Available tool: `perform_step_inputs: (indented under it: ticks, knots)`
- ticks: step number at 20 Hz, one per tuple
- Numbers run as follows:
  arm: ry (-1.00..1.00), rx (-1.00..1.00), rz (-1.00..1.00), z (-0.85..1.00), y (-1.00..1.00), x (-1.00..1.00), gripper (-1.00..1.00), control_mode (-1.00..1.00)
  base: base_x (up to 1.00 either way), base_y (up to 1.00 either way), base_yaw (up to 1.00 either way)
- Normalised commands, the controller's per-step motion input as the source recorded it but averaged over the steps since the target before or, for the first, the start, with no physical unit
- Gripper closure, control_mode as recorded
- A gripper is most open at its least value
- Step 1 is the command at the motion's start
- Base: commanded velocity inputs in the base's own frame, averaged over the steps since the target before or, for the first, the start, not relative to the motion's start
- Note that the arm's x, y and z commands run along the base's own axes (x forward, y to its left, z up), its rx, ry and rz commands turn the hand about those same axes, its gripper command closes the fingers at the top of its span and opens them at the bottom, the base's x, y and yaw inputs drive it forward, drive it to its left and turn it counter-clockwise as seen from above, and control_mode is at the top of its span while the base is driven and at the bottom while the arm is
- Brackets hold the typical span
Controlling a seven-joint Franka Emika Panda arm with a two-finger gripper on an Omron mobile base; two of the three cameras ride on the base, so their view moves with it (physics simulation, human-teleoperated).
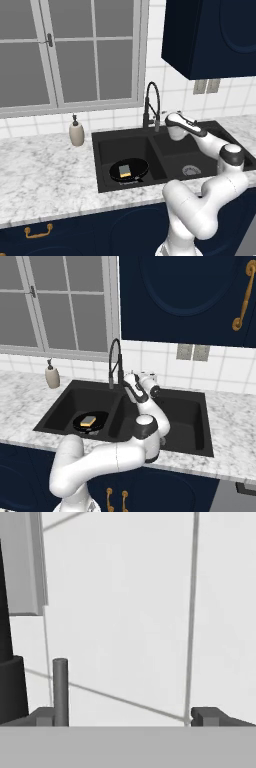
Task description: Pick the pan and sponge and place them into the sink. Then turn on the water.
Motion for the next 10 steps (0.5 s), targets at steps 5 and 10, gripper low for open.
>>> perform_step_inputs:
  ticks: [5, 10]
  knots:
    - [0.01, 0.0, 0.1, -0.01, -0.08, 0.29, -1.0, -1.0, 0.0, 0.0, 0.0]
    - [0.0, 0.0, 0.04, -0.12, 0.0, 0.29, -1.0, -1.0, 0.0, 0.0, 0.0]
